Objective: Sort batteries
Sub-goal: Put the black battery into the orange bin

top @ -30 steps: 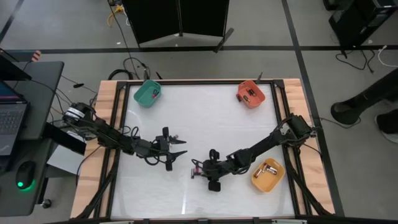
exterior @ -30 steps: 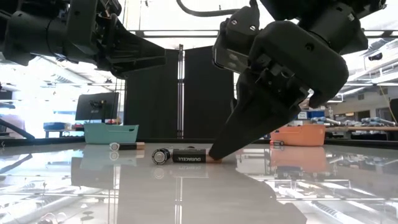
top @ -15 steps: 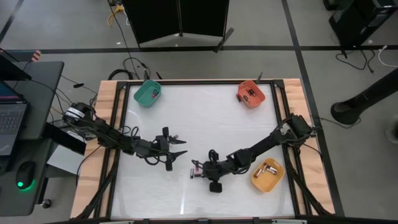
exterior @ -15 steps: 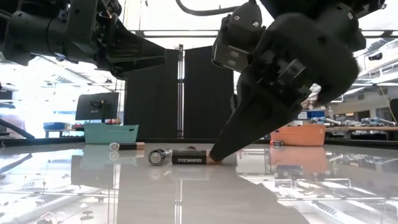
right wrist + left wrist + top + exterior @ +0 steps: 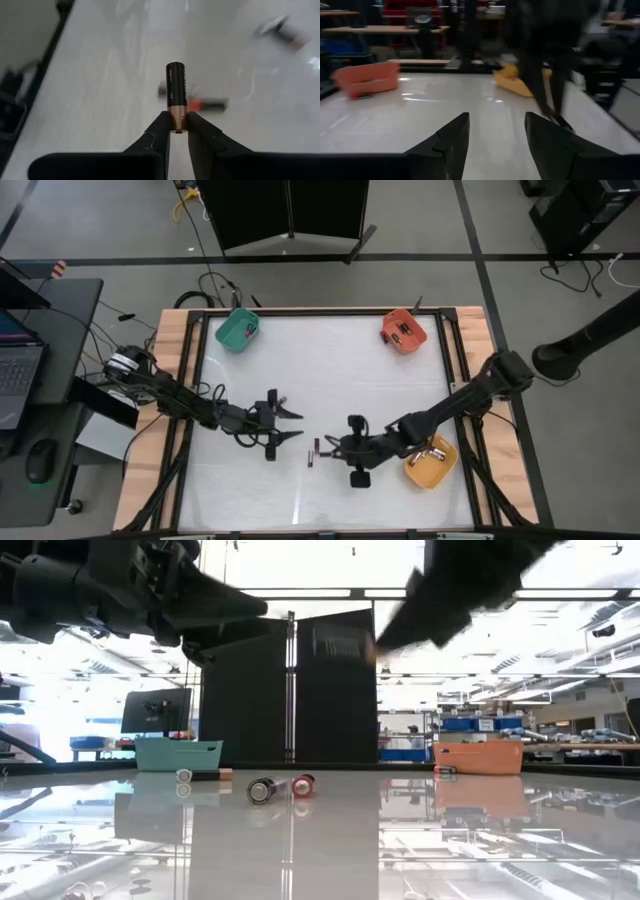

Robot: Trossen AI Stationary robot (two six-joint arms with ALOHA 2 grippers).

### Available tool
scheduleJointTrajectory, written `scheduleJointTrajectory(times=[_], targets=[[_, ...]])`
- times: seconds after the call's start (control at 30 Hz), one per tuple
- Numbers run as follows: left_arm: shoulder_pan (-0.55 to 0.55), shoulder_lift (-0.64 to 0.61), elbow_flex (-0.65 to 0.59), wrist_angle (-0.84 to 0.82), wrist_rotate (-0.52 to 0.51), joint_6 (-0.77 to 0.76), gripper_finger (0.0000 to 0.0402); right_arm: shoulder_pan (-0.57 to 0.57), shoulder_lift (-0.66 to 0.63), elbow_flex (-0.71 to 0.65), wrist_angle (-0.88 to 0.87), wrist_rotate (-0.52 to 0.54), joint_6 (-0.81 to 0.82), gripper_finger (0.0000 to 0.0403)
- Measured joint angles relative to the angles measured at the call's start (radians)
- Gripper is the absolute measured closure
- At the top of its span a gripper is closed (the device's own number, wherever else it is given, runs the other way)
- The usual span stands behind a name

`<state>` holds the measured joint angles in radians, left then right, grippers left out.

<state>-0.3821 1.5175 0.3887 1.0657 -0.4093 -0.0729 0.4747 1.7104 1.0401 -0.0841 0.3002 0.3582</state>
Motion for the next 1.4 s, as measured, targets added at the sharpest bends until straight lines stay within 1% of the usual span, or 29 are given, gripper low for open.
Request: scheduleJointTrajectory(times=[0.03,0.13,0.27,0.37,0.5,0.6,0.67,0.73,0.93,1.03,1.17,1.4], targets=[[-0.004,0.01,0.012,0.0,0.018,0.0,0.0202,0.001,-0.023,0.0,0.002,0.023,-0.013,0.0348],[-0.021,0.047,0.062,0.0,0.03,0.014,0.0195,0.0,-0.067,0.001,0.001,0.072,-0.037,0.0348],[-0.035,0.099,0.133,-0.003,0.035,0.014,0.0173,-0.005,-0.091,0.001,-0.003,0.104,-0.066,0.0348],[-0.038,0.133,0.193,-0.041,0.063,-0.006,0.0152,-0.011,-0.093,0.001,-0.004,0.109,-0.073,0.0348],[-0.038,0.168,0.28,-0.155,0.084,-0.032,0.0134,-0.018,-0.092,0.001,-0.008,0.11,-0.074,0.0348],[-0.038,0.185,0.337,-0.283,0.084,-0.035,0.0135,-0.018,-0.092,0.001,-0.011,0.121,-0.074,0.0348],[-0.038,0.185,0.365,-0.34,0.083,-0.035,0.0145,-0.018,-0.093,0.001,-0.014,0.126,-0.076,0.0348],[-0.038,0.185,0.378,-0.358,0.081,-0.037,0.0162,-0.018,-0.093,0.001,-0.019,0.127,-0.075,0.0348],[-0.038,0.185,0.388,-0.347,0.071,-0.045,0.0228,-0.018,-0.094,0.002,-0.022,0.126,-0.075,0.0348],[-0.038,0.185,0.388,-0.343,0.071,-0.068,0.0252,-0.018,-0.094,0.002,-0.022,0.125,-0.075,0.0348],[-0.037,0.185,0.388,-0.34,0.071,-0.076,0.0271,-0.018,-0.094,0.002,-0.022,0.124,-0.078,0.0348],[-0.033,0.185,0.388,-0.329,0.073,-0.129,0.0286,-0.018,-0.095,0.003,-0.031,0.125,-0.078,0.0348]])
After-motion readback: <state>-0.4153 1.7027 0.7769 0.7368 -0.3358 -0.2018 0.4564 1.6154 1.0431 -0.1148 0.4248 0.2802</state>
